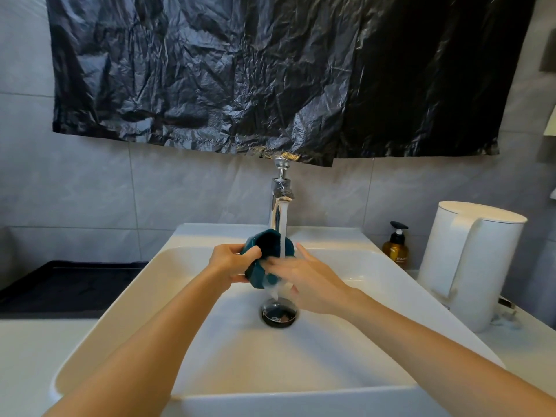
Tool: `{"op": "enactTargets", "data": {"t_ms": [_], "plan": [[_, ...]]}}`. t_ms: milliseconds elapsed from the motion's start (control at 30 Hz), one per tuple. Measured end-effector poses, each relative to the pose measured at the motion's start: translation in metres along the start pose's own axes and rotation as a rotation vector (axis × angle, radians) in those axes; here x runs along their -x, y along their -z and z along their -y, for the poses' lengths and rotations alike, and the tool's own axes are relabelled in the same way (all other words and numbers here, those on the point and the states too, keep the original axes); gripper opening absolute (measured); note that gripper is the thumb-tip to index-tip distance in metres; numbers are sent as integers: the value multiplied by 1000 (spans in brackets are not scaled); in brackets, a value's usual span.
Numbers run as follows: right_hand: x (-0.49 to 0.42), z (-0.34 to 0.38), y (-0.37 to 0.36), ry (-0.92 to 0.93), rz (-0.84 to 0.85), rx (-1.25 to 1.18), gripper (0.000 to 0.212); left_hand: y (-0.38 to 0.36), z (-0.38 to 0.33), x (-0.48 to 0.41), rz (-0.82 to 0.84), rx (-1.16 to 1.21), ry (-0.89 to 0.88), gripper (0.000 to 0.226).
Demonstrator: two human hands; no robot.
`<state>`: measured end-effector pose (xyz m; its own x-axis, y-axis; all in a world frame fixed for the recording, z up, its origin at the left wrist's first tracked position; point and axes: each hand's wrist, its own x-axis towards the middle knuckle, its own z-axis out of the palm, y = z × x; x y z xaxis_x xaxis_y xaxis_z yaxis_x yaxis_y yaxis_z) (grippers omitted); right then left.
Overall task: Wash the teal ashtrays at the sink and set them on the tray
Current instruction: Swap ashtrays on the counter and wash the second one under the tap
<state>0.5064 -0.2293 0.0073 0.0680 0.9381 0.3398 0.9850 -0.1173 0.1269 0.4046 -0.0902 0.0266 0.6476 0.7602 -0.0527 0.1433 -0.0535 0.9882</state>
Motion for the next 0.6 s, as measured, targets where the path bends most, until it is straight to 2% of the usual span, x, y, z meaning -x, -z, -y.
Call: {"op": "enactTargets", "data": {"t_ms": [200, 267, 333, 433, 467, 600], "plan": [[-11, -6, -1, -23, 139, 321, 73, -7, 2, 3, 102, -36, 56, 33], [-9, -3, 3, -38, 147, 407, 67, -8, 2, 2, 97, -22, 61, 34], [-4, 7, 7, -52, 105, 353, 59, -8, 2, 2, 87, -14, 67, 35], [0, 16, 10, -120, 103, -17, 67, -6, 2, 2, 84, -37, 67, 34], [-1, 13, 10, -102, 123, -45, 69, -5, 3, 3, 90, -48, 68, 34], [-5, -7, 4, -42, 167, 269, 76, -6, 4, 2, 125, -50, 55, 35]]}}
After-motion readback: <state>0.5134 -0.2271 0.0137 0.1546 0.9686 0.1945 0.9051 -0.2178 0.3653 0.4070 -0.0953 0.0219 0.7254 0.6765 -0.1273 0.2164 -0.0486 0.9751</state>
